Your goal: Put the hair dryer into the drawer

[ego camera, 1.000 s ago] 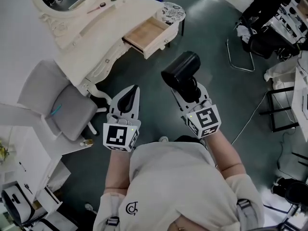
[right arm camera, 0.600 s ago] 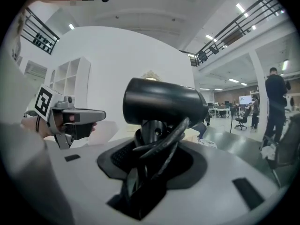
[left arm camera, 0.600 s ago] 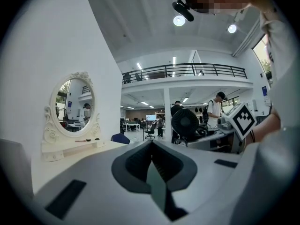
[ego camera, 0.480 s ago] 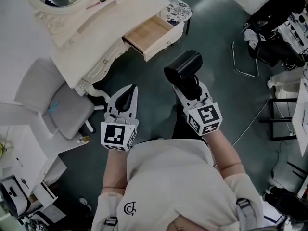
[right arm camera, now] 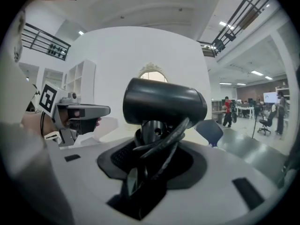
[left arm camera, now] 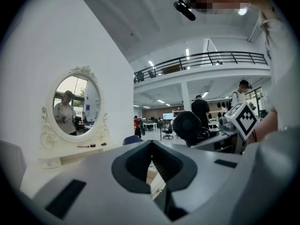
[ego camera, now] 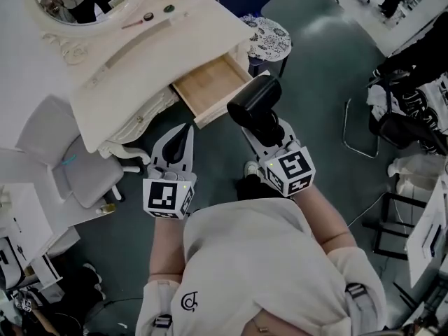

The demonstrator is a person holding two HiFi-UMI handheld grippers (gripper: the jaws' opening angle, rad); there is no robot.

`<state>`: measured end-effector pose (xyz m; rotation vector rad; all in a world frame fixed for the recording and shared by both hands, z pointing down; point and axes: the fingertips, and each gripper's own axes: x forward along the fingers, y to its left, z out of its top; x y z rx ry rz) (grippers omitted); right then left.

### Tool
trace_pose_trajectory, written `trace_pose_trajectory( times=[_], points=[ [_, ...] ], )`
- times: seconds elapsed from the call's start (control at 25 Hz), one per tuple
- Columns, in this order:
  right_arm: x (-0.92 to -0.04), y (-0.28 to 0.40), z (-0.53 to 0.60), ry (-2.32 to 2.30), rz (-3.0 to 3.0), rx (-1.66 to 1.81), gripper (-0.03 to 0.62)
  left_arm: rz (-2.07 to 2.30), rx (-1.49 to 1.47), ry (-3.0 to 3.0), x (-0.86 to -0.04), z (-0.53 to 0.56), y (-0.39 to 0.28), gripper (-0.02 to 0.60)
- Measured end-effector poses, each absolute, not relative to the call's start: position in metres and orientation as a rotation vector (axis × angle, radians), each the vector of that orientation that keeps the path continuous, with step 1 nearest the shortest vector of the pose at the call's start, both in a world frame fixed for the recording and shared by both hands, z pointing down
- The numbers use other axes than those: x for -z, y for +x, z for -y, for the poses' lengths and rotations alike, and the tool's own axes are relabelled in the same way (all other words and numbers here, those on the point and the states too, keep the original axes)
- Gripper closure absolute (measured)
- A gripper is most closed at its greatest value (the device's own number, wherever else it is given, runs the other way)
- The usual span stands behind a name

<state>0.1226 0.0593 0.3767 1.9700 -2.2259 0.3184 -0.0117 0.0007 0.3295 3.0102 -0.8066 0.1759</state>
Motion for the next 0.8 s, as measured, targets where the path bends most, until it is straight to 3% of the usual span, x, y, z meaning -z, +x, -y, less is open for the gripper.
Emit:
trace_pose_trajectory(
  times=[0.32,0.8],
  points=[
    [-0.388,0.187,0.015,1.655,2.358,-0.224,0.410,0.995,-0.165,2.941,-0.337,0.048,0.065,0.570],
    [-0.452,0.156,0.113,1.177,2.484,-0.302,0.408,1.177,-0.129,2.785,-0.371,0.113,0.045,0.570]
  ],
)
